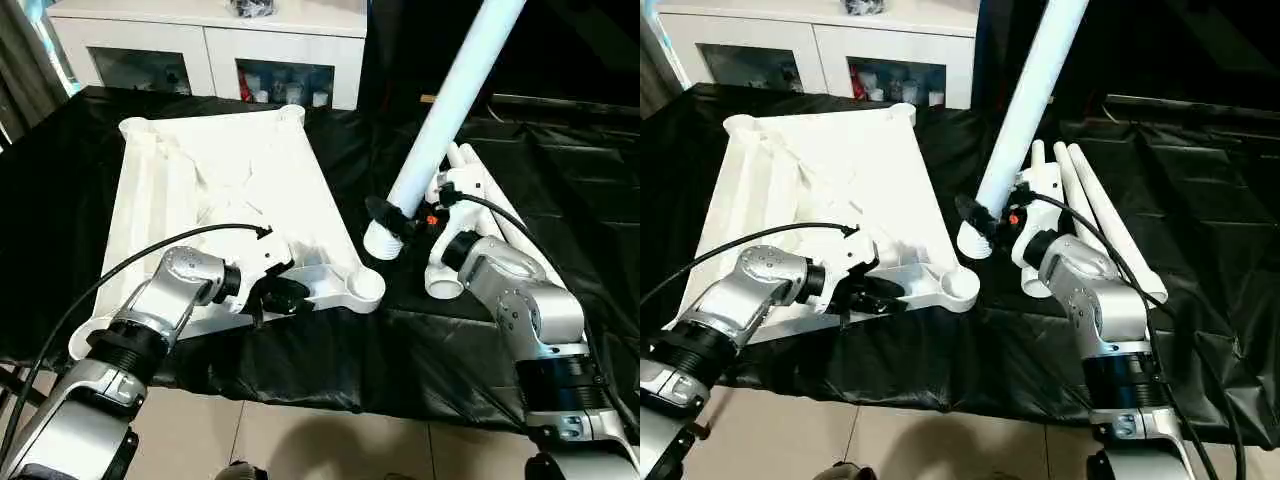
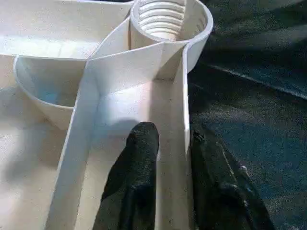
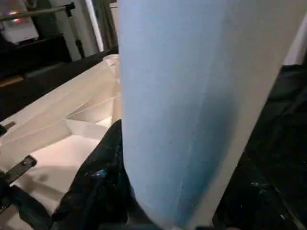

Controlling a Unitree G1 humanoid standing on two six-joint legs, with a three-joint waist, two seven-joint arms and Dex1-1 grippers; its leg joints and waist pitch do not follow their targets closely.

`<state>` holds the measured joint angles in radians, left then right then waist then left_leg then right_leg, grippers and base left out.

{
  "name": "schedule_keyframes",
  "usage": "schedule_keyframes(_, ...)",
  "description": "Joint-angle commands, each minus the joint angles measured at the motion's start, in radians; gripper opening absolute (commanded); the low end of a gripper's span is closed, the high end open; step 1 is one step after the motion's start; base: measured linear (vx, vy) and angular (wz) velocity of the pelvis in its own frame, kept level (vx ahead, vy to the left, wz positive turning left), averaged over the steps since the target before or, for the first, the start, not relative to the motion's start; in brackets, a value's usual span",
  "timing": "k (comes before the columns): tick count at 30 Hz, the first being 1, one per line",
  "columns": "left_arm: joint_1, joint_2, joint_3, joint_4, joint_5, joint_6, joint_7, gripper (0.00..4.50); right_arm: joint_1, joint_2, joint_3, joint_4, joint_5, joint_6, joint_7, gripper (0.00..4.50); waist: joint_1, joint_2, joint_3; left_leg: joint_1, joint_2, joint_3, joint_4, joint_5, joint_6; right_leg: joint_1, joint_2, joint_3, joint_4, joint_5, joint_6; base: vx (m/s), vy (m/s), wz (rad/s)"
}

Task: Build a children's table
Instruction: Pick table leg, then insert table leg to table base

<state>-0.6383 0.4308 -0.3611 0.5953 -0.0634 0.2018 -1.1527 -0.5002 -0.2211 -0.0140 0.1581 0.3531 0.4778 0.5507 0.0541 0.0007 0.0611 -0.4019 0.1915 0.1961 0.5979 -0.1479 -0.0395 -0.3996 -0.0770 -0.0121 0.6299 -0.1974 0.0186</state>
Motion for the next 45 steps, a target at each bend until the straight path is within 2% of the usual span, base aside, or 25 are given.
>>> schedule_keyframes(1, 0.011, 0.002, -0.006, -0.003, 0.015, 0.013, -0.007, 0.77, 0.016, -0.014, 0.019, -0.039, 0.013, 0.012, 0.041, 1.89, 0.001, 0.011, -0.075, 0.041, 0.028, -0.016, -0.075, -0.309, -0.062, 0.028, -0.046, 0.023, -0.077, -0.167, -0.22, 0.0, 0.0, 0.0)
schedule_keyframes(5, 0.018, -0.003, -0.01, -0.02, 0.021, 0.005, -0.008, 0.63, 0.043, -0.038, 0.073, -0.071, 0.015, 0.027, 0.114, 1.89, 0.004, 0.007, -0.075, 0.039, 0.03, -0.017, -0.076, -0.3, -0.051, 0.031, -0.046, 0.023, -0.077, -0.154, -0.22, 0.0, 0.0, 0.0)
schedule_keyframes(8, 0.02, -0.008, -0.015, -0.027, 0.025, -0.004, -0.007, 0.34, 0.048, -0.05, 0.1, -0.061, 0.001, 0.038, 0.132, 1.89, 0.003, 0.006, -0.073, 0.04, 0.03, -0.017, -0.077, -0.318, -0.053, 0.027, -0.048, 0.023, -0.08, -0.202, -0.216, 0.0, 0.0, 0.0)
schedule_keyframes(9, 0.02, -0.009, -0.015, -0.028, 0.025, -0.005, -0.006, 0.32, 0.049, -0.051, 0.102, -0.06, -0.001, 0.038, 0.134, 1.89, 0.004, 0.006, -0.072, 0.041, 0.031, -0.018, -0.077, -0.321, -0.057, 0.026, -0.048, 0.024, -0.082, -0.211, -0.213, 0.0, 0.0, 0.0)
schedule_keyframes(10, 0.021, -0.011, -0.016, -0.029, 0.026, -0.01, -0.004, 0.24, 0.052, -0.055, 0.109, -0.056, -0.006, 0.039, 0.138, 1.89, 0.002, 0.0, -0.072, 0.04, 0.031, -0.017, -0.077, -0.319, -0.056, 0.026, -0.047, 0.024, -0.082, -0.209, -0.212, 0.0, 0.0, 0.0)
schedule_keyframes(12, 0.021, -0.016, -0.016, -0.033, 0.027, -0.013, -0.003, 0.03, 0.056, -0.061, 0.122, -0.037, -0.025, 0.027, 0.141, 1.89, 0.004, 0.002, -0.073, 0.039, 0.031, -0.016, -0.076, -0.309, -0.053, 0.026, -0.049, 0.025, -0.081, -0.208, -0.211, 0.0, 0.0, 0.0)
schedule_keyframes(14, 0.022, -0.018, -0.017, -0.041, 0.027, -0.013, -0.005, 0.0, 0.062, -0.065, 0.128, -0.015, -0.026, 0.023, 0.162, 1.89, 0.005, -0.002, -0.073, 0.038, 0.031, -0.015, -0.075, -0.302, -0.048, 0.027, -0.049, 0.025, -0.081, -0.199, -0.213, 0.0, 0.0, 0.0)
schedule_keyframes(18, 0.022, -0.019, -0.015, -0.043, 0.028, -0.022, -0.01, 0.0, 0.065, -0.076, 0.141, 0.014, -0.045, 0.003, 0.177, 1.89, 0.006, -0.002, -0.071, 0.037, 0.03, -0.016, -0.075, -0.31, -0.046, 0.025, -0.051, 0.025, -0.085, -0.234, -0.205, 0.0, 0.0, 0.0)
schedule_keyframes(22, 0.025, -0.022, -0.008, -0.043, 0.026, -0.024, -0.017, 0.0, 0.056, -0.072, 0.139, 0.061, -0.057, -0.026, 0.169, 1.89, 0.005, 0.001, -0.071, 0.039, 0.031, -0.017, -0.077, -0.323, -0.051, 0.022, -0.051, 0.025, -0.086, -0.253, -0.197, 0.0, 0.0, 0.0)
schedule_keyframes(24, 0.026, -0.023, -0.007, -0.044, 0.026, -0.024, -0.02, 0.0, 0.051, -0.067, 0.135, 0.075, -0.059, -0.035, 0.164, 1.89, 0.004, 0.0, -0.072, 0.039, 0.031, -0.017, -0.075, -0.318, -0.052, 0.022, -0.05, 0.025, -0.085, -0.234, -0.204, 0.0, 0.0, 0.0)
schedule_keyframes(25, 0.026, -0.022, -0.007, -0.045, 0.026, -0.025, -0.022, 0.0, 0.045, -0.06, 0.131, 0.088, -0.057, -0.039, 0.161, 1.89, 0.003, 0.005, -0.072, 0.038, 0.03, -0.016, -0.076, -0.319, -0.052, 0.022, -0.049, 0.025, -0.085, -0.223, -0.207, 0.0, 0.0, 0.0)
schedule_keyframes(26, 0.027, -0.022, -0.008, -0.046, 0.026, -0.025, -0.024, 0.0, 0.034, -0.051, 0.124, 0.111, -0.055, -0.047, 0.159, 1.89, 0.003, 0.003, -0.074, 0.038, 0.03, -0.017, -0.076, -0.317, -0.051, 0.023, -0.049, 0.024, -0.082, -0.211, -0.212, 0.0, 0.0, 0.0)
schedule_keyframes(31, 0.027, -0.023, -0.009, -0.05, 0.024, -0.021, -0.027, 0.0, 0.006, -0.039, 0.125, 0.185, -0.071, -0.076, 0.165, 1.89, 0.002, 0.004, -0.072, 0.039, 0.03, -0.017, -0.076, -0.329, -0.054, 0.024, -0.049, 0.024, -0.083, -0.221, -0.216, 0.0, 0.0, 0.0)
schedule_keyframes(40, 0.02, -0.029, 0.002, -0.042, 0.027, -0.023, -0.012, 0.0, 0.037, -0.043, 0.116, 0.199, -0.054, -0.083, 0.186, 1.88, 0.003, 0.003, -0.071, 0.04, 0.032, -0.017, -0.078, -0.336, -0.05, 0.023, -0.049, 0.024, -0.085, -0.227, -0.214, 0.0, 0.0, 0.0)
schedule_keyframes(43, 0.017, -0.034, 0.011, -0.039, 0.022, -0.017, -0.004, 0.0, 0.067, -0.036, 0.074, 0.205, -0.026, -0.099, 0.181, 1.88, 0.005, 0.003, -0.072, 0.04, 0.032, -0.016, -0.077, -0.337, -0.046, 0.023, -0.05, 0.025, -0.086, -0.228, -0.215, 0.0, 0.0, 0.0)
schedule_keyframes(44, 0.014, -0.037, 0.013, -0.035, 0.022, -0.017, 0.001, 0.0, 0.089, -0.028, 0.04, 0.211, -0.007, -0.121, 0.17, 1.88, 0.006, 0.002, -0.072, 0.039, 0.032, -0.016, -0.077, -0.334, -0.043, 0.023, -0.051, 0.025, -0.087, -0.226, -0.214, 0.0, 0.0, 0.0)
schedule_keyframes(45, 0.014, -0.037, 0.014, -0.035, 0.023, -0.017, 0.002, 0.0, 0.092, -0.027, 0.036, 0.212, -0.005, -0.125, 0.168, 1.88, 0.01, 0.012, -0.072, 0.04, 0.032, -0.018, -0.078, -0.332, -0.043, 0.023, -0.052, 0.025, -0.086, -0.223, -0.215, 0.0, 0.0, 0.0)
